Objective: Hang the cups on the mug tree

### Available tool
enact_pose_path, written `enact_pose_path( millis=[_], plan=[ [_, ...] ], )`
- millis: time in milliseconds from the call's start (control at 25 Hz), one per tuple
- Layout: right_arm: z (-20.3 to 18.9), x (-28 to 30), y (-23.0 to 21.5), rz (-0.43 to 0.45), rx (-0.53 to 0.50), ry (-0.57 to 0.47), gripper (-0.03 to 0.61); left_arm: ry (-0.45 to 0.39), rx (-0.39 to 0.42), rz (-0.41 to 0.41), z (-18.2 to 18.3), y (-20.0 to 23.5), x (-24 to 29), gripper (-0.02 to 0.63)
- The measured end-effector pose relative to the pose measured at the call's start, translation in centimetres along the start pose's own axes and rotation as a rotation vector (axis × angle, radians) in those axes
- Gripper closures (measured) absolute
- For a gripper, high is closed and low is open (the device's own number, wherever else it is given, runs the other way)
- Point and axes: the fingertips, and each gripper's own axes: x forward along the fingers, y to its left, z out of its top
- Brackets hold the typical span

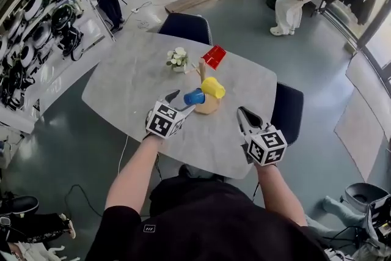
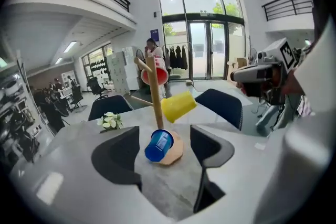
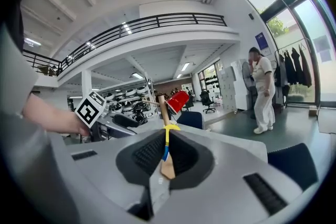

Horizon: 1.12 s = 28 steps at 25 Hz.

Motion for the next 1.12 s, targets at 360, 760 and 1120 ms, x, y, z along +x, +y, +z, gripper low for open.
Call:
enact_pose_path(
  millis=[360, 760, 1120],
  plan=[
    [2.5, 1.9, 3.0, -0.084, -0.031, -0.049, 0.554, -0.175, -0.138, -0.021, 0.4, 2.7, -6.4, 0.417],
    [5.1, 3.3, 8.9, -0.119, -0.096, -0.095, 0.566, -0.279, -0.161, 0.004, -2.2, 8.8, -11.7, 0.586],
    [6.6, 2.7, 8.4, -0.119, -0.138, -0.098, 0.568, -0.383, -0.257, 0.029, 2.0, 10.2, -13.6, 0.589]
  ],
)
